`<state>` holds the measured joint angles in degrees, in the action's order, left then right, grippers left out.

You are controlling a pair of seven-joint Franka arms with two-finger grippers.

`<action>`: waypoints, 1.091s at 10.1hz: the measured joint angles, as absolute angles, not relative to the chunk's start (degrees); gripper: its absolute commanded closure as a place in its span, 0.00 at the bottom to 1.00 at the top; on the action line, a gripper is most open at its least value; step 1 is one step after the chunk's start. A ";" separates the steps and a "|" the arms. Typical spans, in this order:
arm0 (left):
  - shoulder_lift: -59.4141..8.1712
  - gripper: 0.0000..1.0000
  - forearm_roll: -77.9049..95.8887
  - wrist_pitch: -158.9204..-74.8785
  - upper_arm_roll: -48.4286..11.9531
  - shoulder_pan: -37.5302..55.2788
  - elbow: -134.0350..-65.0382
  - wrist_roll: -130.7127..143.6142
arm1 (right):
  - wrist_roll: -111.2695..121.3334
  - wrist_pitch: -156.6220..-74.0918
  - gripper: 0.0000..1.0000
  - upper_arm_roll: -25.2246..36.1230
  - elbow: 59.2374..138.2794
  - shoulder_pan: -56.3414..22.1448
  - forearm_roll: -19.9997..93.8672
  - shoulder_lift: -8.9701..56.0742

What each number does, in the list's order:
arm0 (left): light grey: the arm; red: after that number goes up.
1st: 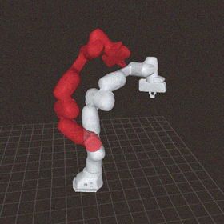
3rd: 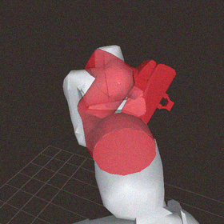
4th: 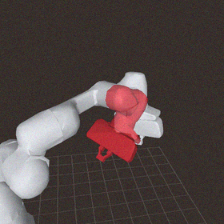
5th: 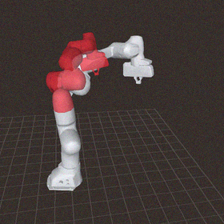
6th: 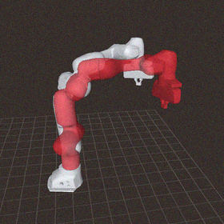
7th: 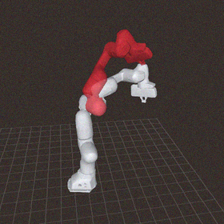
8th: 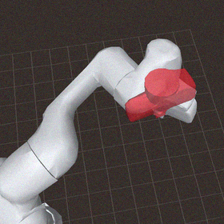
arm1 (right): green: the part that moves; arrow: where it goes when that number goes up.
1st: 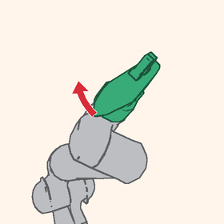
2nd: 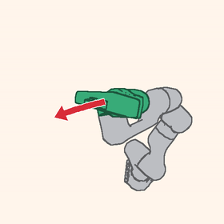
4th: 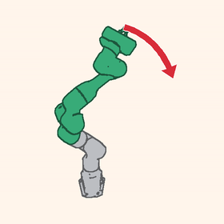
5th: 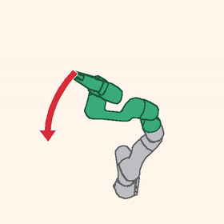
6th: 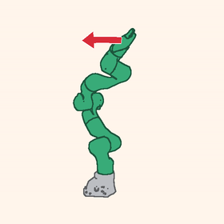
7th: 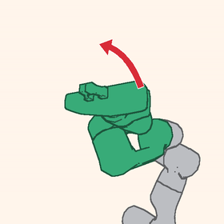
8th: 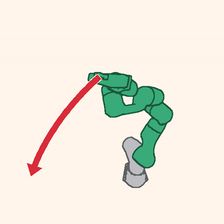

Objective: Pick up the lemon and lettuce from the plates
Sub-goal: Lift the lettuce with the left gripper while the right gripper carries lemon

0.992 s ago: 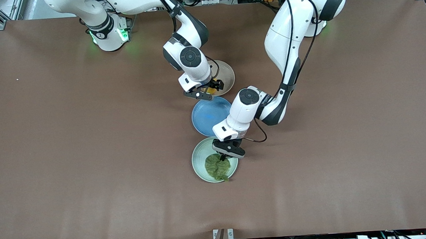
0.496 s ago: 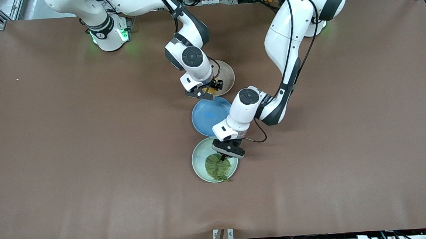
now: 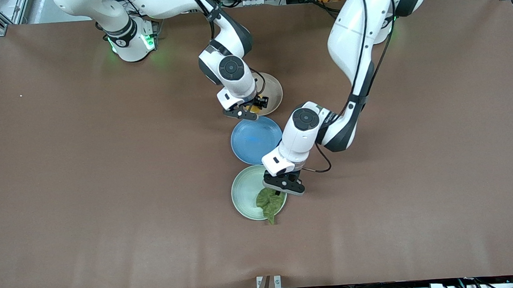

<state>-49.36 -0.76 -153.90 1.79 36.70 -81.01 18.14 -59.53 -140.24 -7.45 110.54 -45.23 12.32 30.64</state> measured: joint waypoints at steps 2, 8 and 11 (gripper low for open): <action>-46.08 1.00 -0.76 -148.92 1.81 35.45 -80.91 18.10 | -59.55 -137.91 1.00 -7.06 109.48 -44.97 12.32 29.92; -33.67 1.00 -0.77 -128.78 1.80 25.97 -80.26 8.20 | -51.36 -122.76 1.00 -6.16 105.50 -33.45 12.30 21.06; -32.30 1.00 -0.77 -120.69 1.83 18.36 -81.06 -0.91 | -36.12 -120.78 1.00 -5.87 105.61 -20.90 12.29 19.79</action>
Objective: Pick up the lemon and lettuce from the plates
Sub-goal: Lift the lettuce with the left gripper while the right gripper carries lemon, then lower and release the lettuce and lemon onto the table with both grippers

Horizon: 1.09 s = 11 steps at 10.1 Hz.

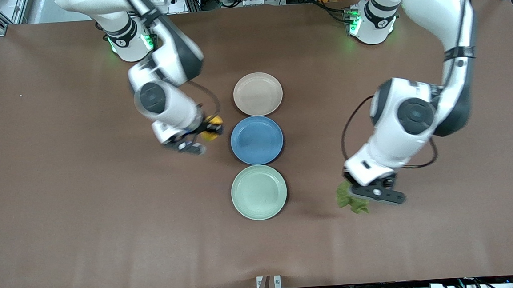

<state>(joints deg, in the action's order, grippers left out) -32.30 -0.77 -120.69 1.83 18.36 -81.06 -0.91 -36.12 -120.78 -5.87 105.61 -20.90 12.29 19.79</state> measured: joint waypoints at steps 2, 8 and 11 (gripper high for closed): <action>-34.34 1.00 -0.77 -119.65 1.83 12.39 -82.54 -6.98 | -24.65 -119.28 1.00 -5.80 105.92 -12.31 12.30 19.98; -42.28 0.50 2.26 -119.60 1.41 6.86 -83.39 -9.87 | 8.58 -114.85 1.00 -5.51 111.53 8.44 12.11 20.79; -43.76 0.00 5.96 -119.67 1.40 5.92 -83.45 -8.77 | 18.53 -117.01 1.00 -5.50 111.99 14.24 12.10 23.88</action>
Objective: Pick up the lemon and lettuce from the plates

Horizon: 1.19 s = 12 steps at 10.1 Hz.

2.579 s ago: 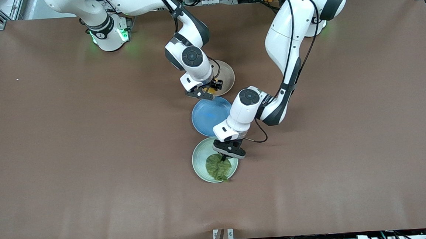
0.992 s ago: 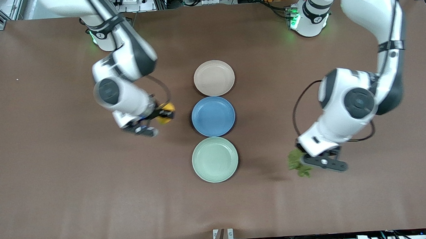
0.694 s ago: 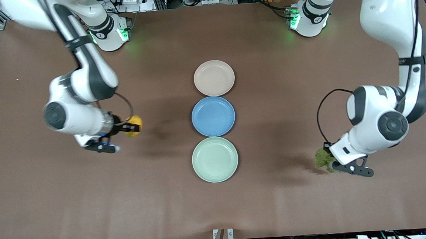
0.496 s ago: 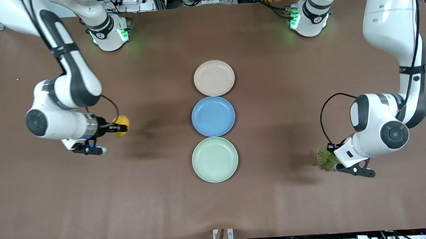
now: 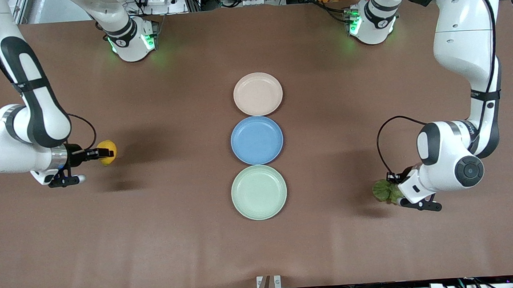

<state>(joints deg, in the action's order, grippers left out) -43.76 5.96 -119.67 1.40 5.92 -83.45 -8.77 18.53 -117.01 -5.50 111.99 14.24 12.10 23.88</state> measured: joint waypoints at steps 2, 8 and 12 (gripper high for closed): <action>-42.83 0.00 6.10 -119.54 1.27 6.06 -82.43 -8.06 | 18.66 -119.44 0.92 -5.91 112.04 14.20 12.10 25.32; -26.36 0.00 2.15 -110.34 1.84 5.48 -80.88 -7.77 | 18.75 -119.63 0.00 -5.84 111.98 14.42 12.12 26.35; -16.16 0.00 1.40 -102.46 1.90 4.46 -80.87 -7.77 | 18.64 -112.60 0.00 -5.87 108.26 14.49 12.17 26.28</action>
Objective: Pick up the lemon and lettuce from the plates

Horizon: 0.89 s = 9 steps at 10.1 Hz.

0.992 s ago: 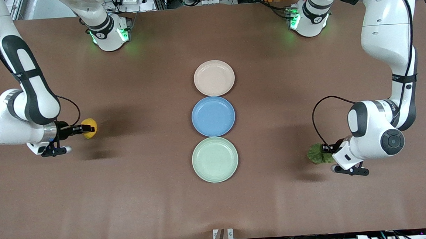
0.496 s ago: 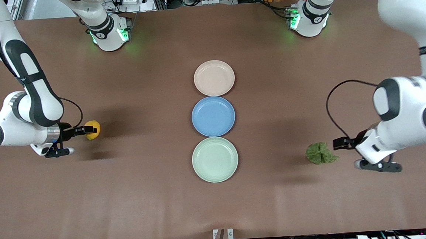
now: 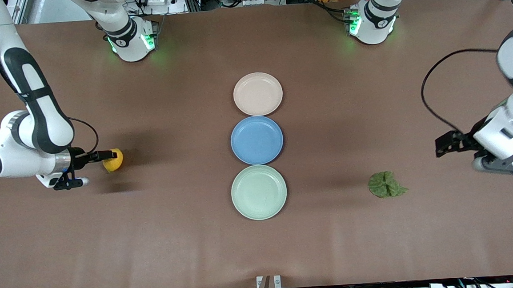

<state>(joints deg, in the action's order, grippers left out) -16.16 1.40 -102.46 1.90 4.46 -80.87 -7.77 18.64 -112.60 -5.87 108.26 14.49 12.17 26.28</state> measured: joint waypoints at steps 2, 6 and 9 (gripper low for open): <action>-12.75 0.00 1.40 -98.94 1.92 3.29 -80.94 -7.76 | 17.05 -105.48 0.00 -5.86 103.66 14.52 12.20 25.00; -8.73 0.00 1.40 -92.66 1.81 0.83 -81.11 -7.76 | 8.79 -87.24 0.00 -6.40 90.30 14.24 12.11 21.01; -6.85 0.00 3.73 -91.29 1.47 0.66 -81.63 -7.64 | 0.42 -81.54 0.00 -6.94 82.48 10.32 8.59 18.97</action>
<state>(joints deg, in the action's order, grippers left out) -6.85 3.73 -91.29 1.47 0.66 -81.63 -7.64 0.42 -81.54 -6.94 82.48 10.32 8.59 18.97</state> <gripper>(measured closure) 0.000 0.000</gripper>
